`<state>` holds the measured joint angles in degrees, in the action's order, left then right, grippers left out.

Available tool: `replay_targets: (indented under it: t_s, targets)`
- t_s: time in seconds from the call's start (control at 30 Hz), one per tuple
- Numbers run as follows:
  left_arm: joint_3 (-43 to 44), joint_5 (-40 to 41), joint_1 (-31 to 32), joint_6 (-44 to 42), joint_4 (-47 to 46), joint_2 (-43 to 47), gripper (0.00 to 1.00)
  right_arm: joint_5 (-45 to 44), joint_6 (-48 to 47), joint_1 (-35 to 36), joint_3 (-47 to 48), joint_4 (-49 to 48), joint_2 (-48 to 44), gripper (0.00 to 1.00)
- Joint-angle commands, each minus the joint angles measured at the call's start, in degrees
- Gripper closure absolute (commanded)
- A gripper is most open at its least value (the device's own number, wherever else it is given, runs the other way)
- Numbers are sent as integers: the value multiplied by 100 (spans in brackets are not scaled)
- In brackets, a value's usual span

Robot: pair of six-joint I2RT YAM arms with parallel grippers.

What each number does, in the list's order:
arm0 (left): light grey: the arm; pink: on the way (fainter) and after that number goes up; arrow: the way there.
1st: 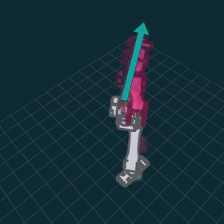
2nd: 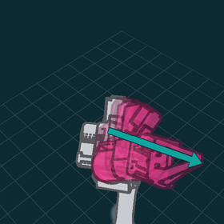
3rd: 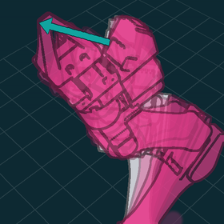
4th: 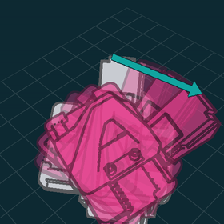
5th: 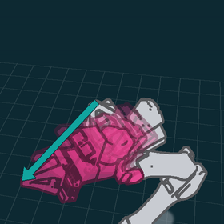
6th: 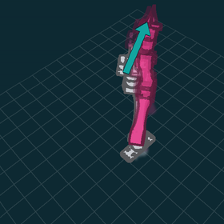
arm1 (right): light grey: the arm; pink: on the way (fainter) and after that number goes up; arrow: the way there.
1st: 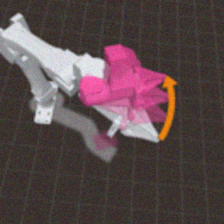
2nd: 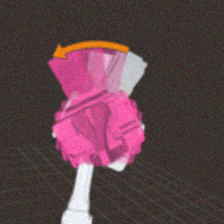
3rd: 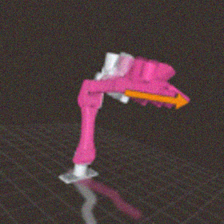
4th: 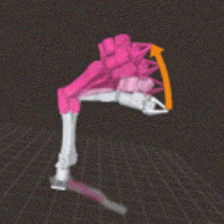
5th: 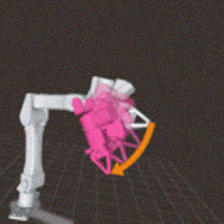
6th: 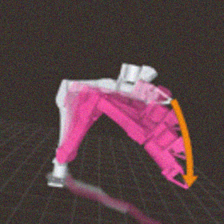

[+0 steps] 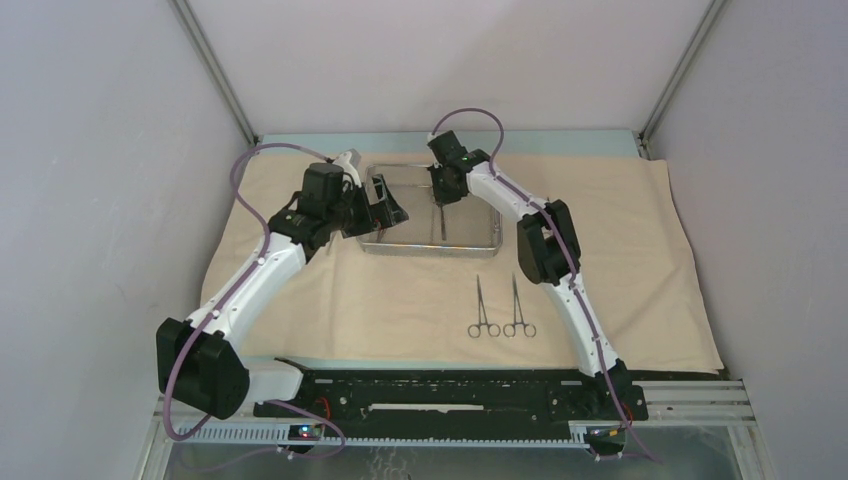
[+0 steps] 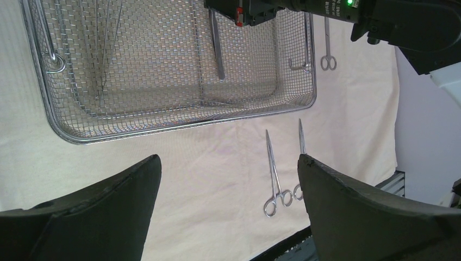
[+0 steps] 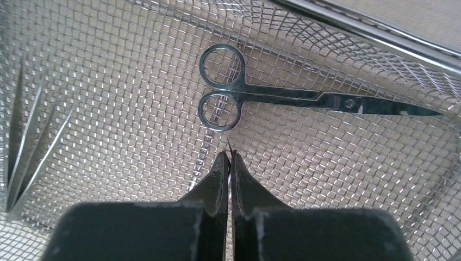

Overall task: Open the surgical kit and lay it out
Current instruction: Pick up the medical item from the container.

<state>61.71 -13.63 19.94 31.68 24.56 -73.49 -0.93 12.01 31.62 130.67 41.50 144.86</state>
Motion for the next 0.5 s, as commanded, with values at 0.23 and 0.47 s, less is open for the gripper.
replay_targets:
  t_s: [0.23, 0.47]
  targets:
    - [283, 105, -43, 86, -320, -329, 0, 248, 887, 117, -421, -260, -1851, 100]
    - [606, 92, -43, 41, -310, -525, 2, 503, 1214, 373, -687, -426, -2377, 100]
